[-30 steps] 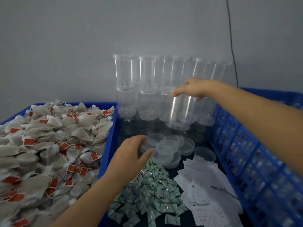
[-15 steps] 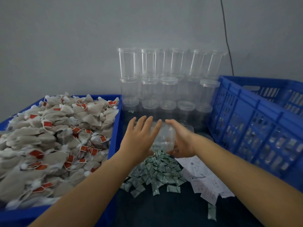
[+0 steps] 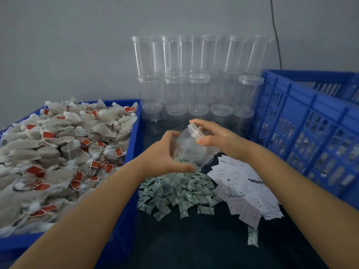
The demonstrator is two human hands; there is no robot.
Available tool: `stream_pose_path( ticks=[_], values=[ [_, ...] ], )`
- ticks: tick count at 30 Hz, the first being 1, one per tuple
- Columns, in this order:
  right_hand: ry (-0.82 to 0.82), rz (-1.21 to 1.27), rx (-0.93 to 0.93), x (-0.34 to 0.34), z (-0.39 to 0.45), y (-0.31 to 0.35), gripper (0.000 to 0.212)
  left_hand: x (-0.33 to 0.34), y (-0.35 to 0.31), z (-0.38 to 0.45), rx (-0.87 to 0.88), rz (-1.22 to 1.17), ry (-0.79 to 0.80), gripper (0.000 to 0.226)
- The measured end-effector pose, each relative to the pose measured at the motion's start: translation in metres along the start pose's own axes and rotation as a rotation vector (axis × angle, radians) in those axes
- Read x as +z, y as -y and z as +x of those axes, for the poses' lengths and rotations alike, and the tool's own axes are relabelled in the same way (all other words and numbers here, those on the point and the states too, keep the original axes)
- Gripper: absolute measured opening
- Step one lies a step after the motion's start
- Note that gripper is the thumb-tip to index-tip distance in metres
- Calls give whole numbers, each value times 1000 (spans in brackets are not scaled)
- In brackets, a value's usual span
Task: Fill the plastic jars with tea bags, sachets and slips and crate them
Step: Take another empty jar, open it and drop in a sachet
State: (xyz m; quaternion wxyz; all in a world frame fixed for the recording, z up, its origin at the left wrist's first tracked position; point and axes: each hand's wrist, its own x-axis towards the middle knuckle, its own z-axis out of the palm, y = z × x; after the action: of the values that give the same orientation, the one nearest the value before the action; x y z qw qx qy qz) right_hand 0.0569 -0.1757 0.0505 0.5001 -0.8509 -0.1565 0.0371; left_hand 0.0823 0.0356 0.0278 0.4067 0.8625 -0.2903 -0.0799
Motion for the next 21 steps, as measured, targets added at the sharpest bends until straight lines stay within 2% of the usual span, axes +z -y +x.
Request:
stream_pose_path(
  ticks=[2,7,9,11,14,16,18,19,21],
  values=[
    [103,53,-52,-16,-5,3,70,-3,-2,-1,-33,-220,111,88],
    [190,134,-192,-34,-9,3,70,-2,-8,3,-42,-504,274,78],
    [224,179,-212,-35,-10,2,81,-2,-8,3,-48,-567,345,84],
    [264,243,-222,-33,-11,1,90,-3,-7,2,-64,-625,444,99],
    [300,313,-240,-28,-13,4,84,-7,-6,1,-89,-704,580,102],
    [302,331,-265,-27,-13,4,83,-9,-8,-1,-95,-743,606,97],
    [276,338,-237,-31,-13,2,102,-7,-12,-3,-71,-637,468,88],
    [251,361,-157,-33,-12,3,114,-5,-13,-3,-36,-467,330,84],
    [140,420,105,-37,-10,4,132,-1,-10,-3,63,31,47,89]
  ],
)
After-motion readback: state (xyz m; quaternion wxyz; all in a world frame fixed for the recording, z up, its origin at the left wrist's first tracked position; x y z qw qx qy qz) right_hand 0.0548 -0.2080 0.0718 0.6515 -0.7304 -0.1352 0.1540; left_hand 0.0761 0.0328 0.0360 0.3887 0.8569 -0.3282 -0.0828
